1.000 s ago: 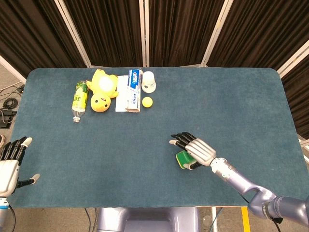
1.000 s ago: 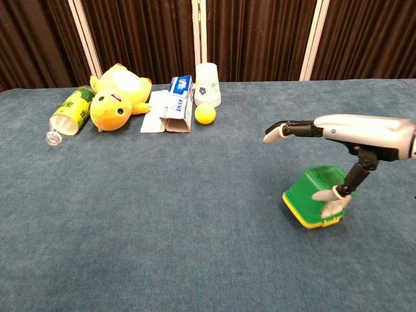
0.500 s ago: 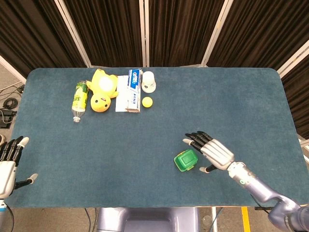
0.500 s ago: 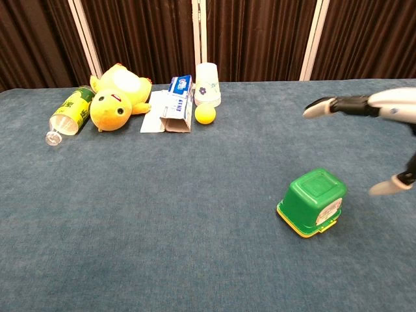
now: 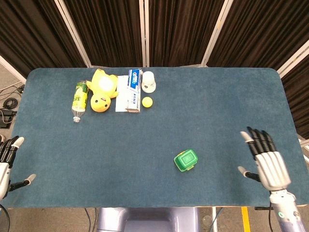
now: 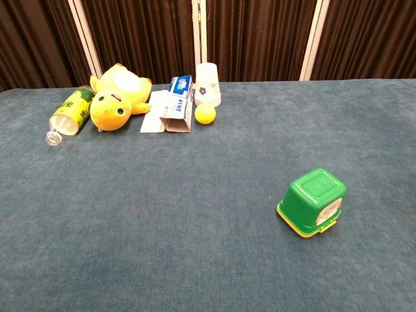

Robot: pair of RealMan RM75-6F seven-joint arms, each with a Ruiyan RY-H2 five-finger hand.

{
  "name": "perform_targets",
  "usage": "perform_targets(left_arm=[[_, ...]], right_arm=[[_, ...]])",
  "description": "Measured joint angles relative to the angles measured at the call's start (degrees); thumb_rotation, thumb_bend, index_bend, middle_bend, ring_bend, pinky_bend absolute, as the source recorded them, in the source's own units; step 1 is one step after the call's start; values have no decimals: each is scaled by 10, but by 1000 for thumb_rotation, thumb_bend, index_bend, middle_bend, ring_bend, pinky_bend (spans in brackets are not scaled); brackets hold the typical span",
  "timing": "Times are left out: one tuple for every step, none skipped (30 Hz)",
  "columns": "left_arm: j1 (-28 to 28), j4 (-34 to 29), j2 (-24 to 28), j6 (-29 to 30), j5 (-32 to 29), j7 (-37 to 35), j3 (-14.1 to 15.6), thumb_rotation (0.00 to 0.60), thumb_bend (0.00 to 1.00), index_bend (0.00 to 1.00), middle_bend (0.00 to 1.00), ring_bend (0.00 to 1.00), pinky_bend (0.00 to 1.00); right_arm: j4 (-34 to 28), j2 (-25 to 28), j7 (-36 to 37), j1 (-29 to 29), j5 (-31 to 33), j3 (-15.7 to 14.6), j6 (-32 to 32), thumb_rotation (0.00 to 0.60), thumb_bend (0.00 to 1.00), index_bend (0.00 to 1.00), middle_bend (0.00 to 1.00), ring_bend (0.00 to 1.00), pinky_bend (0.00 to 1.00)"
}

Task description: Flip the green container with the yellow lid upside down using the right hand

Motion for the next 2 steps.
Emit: perform_targets(left_arm=[[0, 1, 1, 0, 2, -3, 1, 600, 0, 0, 0, 0, 0], [0, 1, 2, 0, 3, -4, 1, 600, 0, 0, 0, 0, 0]], right_arm=[[-2, -1, -7, -10, 2, 3, 10, 600, 0, 0, 0, 0, 0], [-4, -2, -12, -15, 2, 5, 15, 600, 0, 0, 0, 0, 0]])
